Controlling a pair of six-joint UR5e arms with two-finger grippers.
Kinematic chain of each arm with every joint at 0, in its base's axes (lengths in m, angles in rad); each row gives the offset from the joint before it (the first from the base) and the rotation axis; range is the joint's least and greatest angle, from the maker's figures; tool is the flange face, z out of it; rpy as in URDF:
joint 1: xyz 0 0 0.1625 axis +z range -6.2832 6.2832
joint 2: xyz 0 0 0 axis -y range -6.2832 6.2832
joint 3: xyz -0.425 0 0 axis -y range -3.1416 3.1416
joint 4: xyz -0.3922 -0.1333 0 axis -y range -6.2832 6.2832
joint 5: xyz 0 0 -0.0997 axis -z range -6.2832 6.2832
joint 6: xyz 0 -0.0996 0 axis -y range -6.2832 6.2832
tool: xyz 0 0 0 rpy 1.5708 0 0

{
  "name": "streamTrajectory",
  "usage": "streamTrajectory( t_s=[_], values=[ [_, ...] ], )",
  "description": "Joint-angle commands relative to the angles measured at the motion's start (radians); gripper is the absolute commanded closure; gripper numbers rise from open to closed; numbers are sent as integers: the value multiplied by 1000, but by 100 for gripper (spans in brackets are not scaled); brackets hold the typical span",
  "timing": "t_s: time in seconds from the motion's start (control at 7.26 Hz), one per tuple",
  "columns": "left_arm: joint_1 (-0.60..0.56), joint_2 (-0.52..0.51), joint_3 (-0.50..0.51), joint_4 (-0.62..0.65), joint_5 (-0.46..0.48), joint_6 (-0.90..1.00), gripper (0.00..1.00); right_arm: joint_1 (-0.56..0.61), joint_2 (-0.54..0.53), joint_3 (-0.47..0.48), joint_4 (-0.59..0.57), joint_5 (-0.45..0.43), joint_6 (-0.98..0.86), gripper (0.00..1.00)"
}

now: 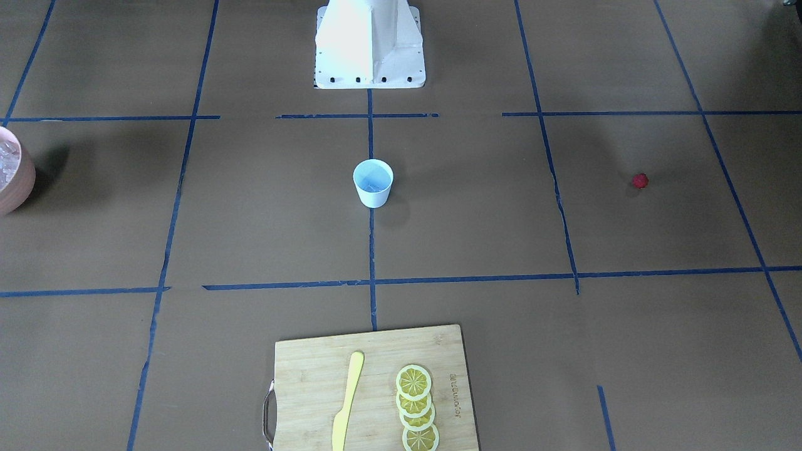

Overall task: Put ice and strawberries in cup
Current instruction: 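Carry the ice cube with the right gripper over the white cup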

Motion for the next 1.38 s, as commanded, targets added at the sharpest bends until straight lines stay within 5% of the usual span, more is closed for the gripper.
streamTrajectory(
  t_s=[0.0, 0.69, 1.24],
  values=[
    [0, 0, 2, 1, 1, 0, 0, -8, 166, 22, -132, 72, 132, 100],
    [2, -2, 19, -2, 1, 0, 0, -430, 567, 5, -141, 74, 925, 100],
    [3, -3, 22, 0, 1, 0, 0, -784, 889, -151, -141, -198, 1473, 100]
  ],
)
